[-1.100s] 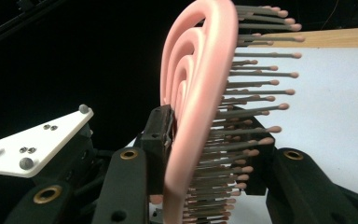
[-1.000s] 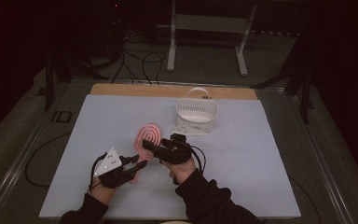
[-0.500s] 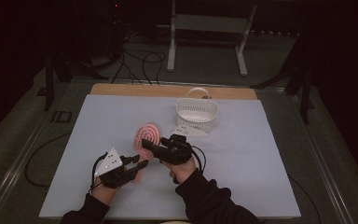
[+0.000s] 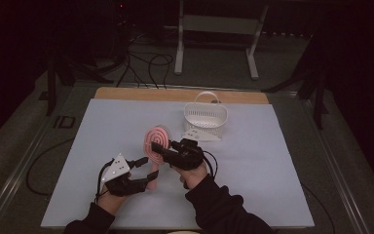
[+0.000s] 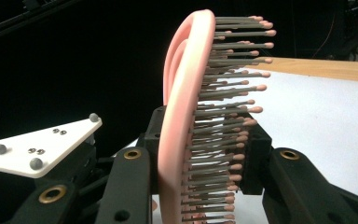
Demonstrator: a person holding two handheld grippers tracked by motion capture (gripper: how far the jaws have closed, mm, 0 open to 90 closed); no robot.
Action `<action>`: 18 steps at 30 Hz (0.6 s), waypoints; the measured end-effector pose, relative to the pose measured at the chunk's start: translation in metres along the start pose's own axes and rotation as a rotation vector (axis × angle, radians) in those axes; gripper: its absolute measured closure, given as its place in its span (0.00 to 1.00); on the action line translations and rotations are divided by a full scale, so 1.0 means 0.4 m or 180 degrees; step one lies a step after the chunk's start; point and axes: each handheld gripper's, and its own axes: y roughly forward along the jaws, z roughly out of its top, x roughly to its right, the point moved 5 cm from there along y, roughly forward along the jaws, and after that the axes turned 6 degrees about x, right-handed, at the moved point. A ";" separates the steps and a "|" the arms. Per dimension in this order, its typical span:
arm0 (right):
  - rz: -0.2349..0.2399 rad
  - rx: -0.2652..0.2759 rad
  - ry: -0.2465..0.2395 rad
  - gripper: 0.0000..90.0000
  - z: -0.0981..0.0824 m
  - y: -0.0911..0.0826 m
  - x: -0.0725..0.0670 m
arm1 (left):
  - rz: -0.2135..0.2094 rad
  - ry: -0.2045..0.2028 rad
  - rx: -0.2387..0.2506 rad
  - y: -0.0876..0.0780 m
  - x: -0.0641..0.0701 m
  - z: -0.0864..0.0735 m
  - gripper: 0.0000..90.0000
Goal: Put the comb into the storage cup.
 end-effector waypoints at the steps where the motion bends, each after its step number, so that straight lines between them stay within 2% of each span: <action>1: 0.0005 0.0002 -0.0002 0.71 0.002 -0.001 0.001 | -0.0010 -0.0011 0.0004 0.000 0.000 0.000 0.37; 3: -0.0018 0.0011 -0.0031 0.71 0.006 -0.004 0.002 | -0.0046 -0.0079 0.0012 -0.001 -0.001 0.002 0.30; 5: -0.0010 0.0023 -0.0016 0.71 0.012 -0.007 0.006 | -0.0188 -0.0077 0.0014 -0.004 0.001 0.002 0.22; 6: -0.0017 0.0030 -0.0020 0.71 0.015 -0.009 0.007 | -0.0195 -0.0079 0.0029 -0.006 0.002 0.002 0.18; 13: -0.0003 0.0029 -0.0079 0.71 0.031 -0.018 0.012 | -0.0283 -0.0058 -0.0048 -0.003 0.004 -0.003 0.15; 18: 0.0022 0.0007 -0.0152 0.71 0.036 -0.022 0.014 | -0.0356 -0.0090 -0.0135 0.000 0.005 -0.009 0.05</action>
